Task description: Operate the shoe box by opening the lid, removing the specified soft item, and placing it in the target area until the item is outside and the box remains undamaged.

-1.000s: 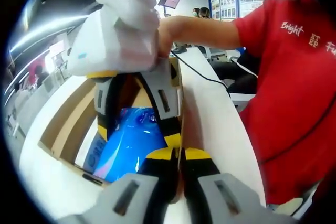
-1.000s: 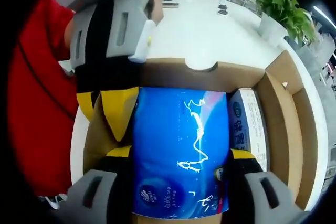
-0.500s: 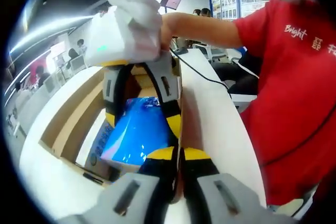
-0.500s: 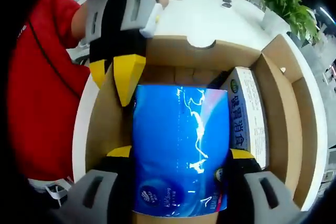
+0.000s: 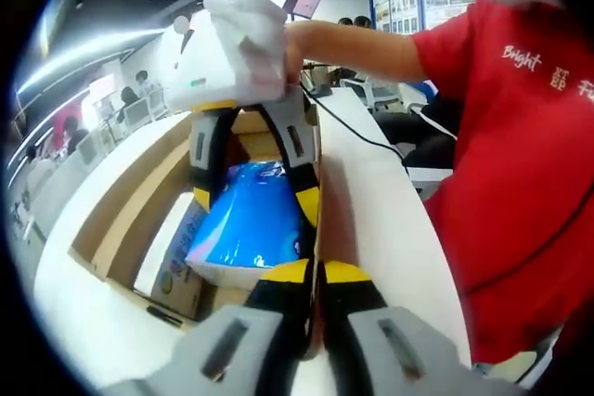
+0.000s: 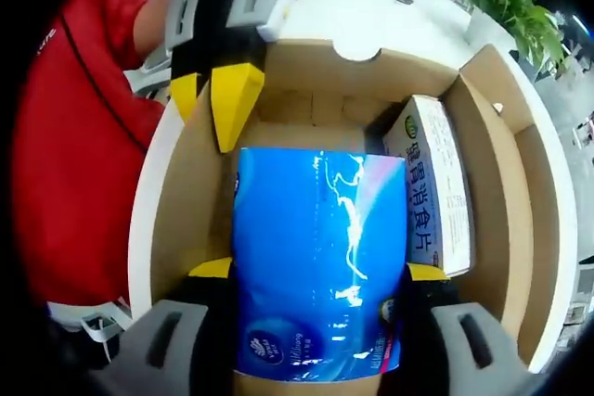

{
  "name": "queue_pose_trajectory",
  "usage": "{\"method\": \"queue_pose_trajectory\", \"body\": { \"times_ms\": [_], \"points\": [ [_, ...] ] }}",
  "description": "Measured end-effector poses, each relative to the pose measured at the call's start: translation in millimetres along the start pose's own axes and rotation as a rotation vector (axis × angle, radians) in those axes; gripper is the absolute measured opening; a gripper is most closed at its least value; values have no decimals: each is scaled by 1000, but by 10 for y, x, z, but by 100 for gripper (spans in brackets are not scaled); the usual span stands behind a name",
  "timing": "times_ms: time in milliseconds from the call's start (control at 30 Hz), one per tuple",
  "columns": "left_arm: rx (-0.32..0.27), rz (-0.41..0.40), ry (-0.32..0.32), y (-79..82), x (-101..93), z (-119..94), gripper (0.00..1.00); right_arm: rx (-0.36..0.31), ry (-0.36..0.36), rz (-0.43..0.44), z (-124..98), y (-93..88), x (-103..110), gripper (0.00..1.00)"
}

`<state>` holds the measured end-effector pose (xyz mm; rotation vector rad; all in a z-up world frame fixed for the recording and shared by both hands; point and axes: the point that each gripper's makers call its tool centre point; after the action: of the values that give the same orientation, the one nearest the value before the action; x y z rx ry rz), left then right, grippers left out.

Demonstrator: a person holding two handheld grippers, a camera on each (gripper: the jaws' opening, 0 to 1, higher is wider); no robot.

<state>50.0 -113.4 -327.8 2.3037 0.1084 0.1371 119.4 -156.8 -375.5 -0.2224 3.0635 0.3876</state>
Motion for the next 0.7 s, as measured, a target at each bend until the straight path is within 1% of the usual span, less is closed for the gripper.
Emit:
{"method": "queue_pose_trajectory", "body": {
  "times_ms": [100,200,300,433,500,533,633,700],
  "points": [
    [-2,2,0,0,-1,0,3,10,-3,7,-10,-56,-16,70],
    [2,-2,0,-2,2,0,2,42,-9,9,-25,-166,-46,71],
    [-1,-3,2,-1,5,-3,2,66,-9,5,-59,-280,-27,71],
    [-3,-5,3,0,6,-4,2,85,-7,8,-69,-341,-17,71],
    [-7,-6,3,2,6,-5,2,106,-6,8,-75,-385,-13,71],
    [-8,-5,4,2,6,-5,2,131,-5,7,-81,-429,-15,72],
    [-15,-7,7,5,6,-7,2,160,2,8,-86,-475,-11,72],
    [-19,-6,8,7,5,-7,2,205,4,8,-89,-532,-6,72]
  ]
}}
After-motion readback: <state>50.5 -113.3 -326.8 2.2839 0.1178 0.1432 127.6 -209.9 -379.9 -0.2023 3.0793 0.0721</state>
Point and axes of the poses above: the point that each gripper's makers call its tool centre point, and the gripper's own axes: z roughly forward along the fingers, x roughly to its left, y roughly out of its top, and after that the axes turned 5 degrees about x, right-handed
